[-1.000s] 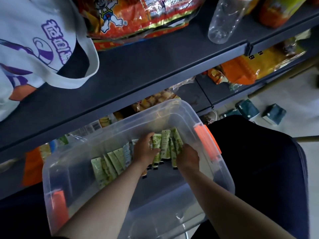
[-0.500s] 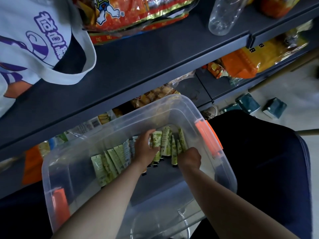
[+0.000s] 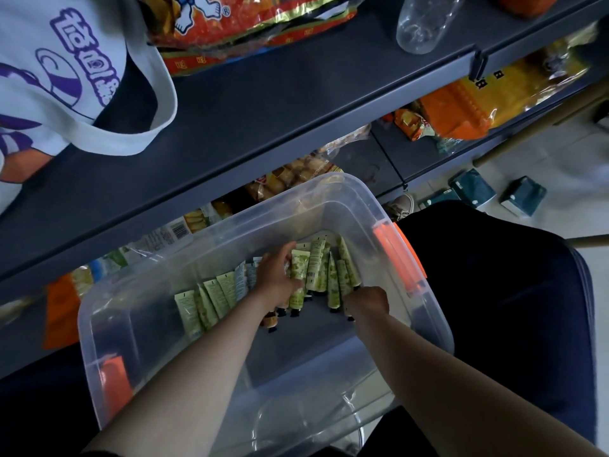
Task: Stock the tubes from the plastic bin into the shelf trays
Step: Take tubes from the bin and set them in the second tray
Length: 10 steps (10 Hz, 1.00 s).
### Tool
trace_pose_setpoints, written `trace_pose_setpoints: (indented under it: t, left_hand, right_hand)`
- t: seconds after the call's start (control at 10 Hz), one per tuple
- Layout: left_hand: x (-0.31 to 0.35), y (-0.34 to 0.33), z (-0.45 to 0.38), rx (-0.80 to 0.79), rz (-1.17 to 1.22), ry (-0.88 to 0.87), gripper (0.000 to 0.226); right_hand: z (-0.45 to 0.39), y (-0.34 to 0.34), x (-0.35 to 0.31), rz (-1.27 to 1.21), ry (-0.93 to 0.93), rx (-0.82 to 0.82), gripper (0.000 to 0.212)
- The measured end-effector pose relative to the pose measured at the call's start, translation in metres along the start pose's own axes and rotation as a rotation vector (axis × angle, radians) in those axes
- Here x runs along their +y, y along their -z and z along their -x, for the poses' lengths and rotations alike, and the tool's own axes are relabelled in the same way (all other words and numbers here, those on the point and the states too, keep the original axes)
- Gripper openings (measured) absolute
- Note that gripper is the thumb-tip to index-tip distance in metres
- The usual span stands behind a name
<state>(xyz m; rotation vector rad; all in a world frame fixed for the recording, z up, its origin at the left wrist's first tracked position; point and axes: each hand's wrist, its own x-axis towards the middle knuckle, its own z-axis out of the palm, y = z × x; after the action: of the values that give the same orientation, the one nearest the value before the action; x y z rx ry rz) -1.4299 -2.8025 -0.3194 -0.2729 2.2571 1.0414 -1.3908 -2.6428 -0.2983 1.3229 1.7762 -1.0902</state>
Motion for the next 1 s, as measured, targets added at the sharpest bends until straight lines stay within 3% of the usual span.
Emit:
trace_pose_setpoints:
  t: [0.1, 0.6, 0.7, 0.8, 0.9, 1.0]
  left_hand:
    - [0.002, 0.002, 0.0, -0.011, 0.007, 0.011, 0.074]
    - [0.004, 0.008, 0.008, -0.04, 0.198, 0.058, 0.062]
    - [0.003, 0.01, 0.01, -0.023, 0.193, 0.08, 0.058]
    - [0.003, 0.013, 0.013, 0.012, 0.227, 0.085, 0.032]
    - [0.007, 0.017, 0.018, 0.044, 0.292, 0.1, 0.016]
    - [0.01, 0.024, 0.023, 0.078, 0.39, 0.11, 0.015]
  right_hand:
    - [-0.004, 0.004, 0.0, -0.11, -0.011, -0.118, 0.034]
    - [-0.023, -0.007, 0.006, -0.272, 0.0, -0.159, 0.025]
    - [-0.021, -0.004, 0.004, -0.356, -0.011, -0.231, 0.022]
    - [-0.018, -0.001, 0.001, -0.407, -0.036, -0.315, 0.036]
    - [-0.008, 0.001, -0.006, -0.404, -0.01, -0.406, 0.023]
    - [0.002, 0.003, -0.012, -0.439, 0.048, -0.472, 0.019]
